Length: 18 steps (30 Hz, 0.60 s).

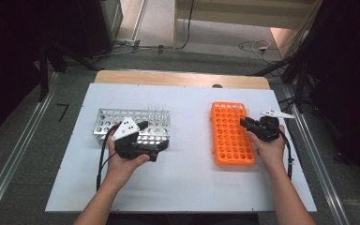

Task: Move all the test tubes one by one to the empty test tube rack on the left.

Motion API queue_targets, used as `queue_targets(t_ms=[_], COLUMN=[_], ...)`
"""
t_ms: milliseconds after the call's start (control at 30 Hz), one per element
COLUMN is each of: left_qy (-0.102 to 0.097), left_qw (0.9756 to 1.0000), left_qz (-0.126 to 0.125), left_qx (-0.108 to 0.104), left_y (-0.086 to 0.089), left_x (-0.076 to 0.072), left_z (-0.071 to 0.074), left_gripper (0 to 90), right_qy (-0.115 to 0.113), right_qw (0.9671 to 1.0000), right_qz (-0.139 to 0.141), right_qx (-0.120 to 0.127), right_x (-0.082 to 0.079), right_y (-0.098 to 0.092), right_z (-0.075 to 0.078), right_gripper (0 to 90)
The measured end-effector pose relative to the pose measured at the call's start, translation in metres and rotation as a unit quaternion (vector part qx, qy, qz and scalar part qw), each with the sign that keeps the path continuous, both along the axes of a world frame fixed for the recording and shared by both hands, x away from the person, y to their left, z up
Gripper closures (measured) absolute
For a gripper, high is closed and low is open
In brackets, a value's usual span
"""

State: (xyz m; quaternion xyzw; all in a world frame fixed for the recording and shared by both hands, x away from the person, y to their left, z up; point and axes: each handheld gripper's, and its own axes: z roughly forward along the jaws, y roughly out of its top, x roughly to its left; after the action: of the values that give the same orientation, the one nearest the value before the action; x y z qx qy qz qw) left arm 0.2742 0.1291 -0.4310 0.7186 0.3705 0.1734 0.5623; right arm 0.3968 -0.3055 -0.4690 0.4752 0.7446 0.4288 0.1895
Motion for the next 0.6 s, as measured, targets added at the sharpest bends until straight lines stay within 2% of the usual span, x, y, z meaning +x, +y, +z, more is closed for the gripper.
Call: queue_targets(t_ms=[267, 600], left_qy=[0.004, 0.005], left_qw=[1.0, 1.0], left_qz=[-0.001, -0.003], left_qx=[0.002, -0.005], left_y=[-0.0026, -0.0047], left_x=[0.0007, 0.0012], left_z=[-0.0016, -0.0019], left_gripper=[0.0, 0.0], right_qy=[-0.014, -0.036], right_qw=[0.9998, 0.9993], right_qz=[0.003, 0.0], right_qx=[-0.009, 0.012], right_x=[-0.0021, -0.0068], right_y=[0.0038, -0.0005], right_z=[-0.0034, 0.0015], right_gripper=[73.5, 73.9])
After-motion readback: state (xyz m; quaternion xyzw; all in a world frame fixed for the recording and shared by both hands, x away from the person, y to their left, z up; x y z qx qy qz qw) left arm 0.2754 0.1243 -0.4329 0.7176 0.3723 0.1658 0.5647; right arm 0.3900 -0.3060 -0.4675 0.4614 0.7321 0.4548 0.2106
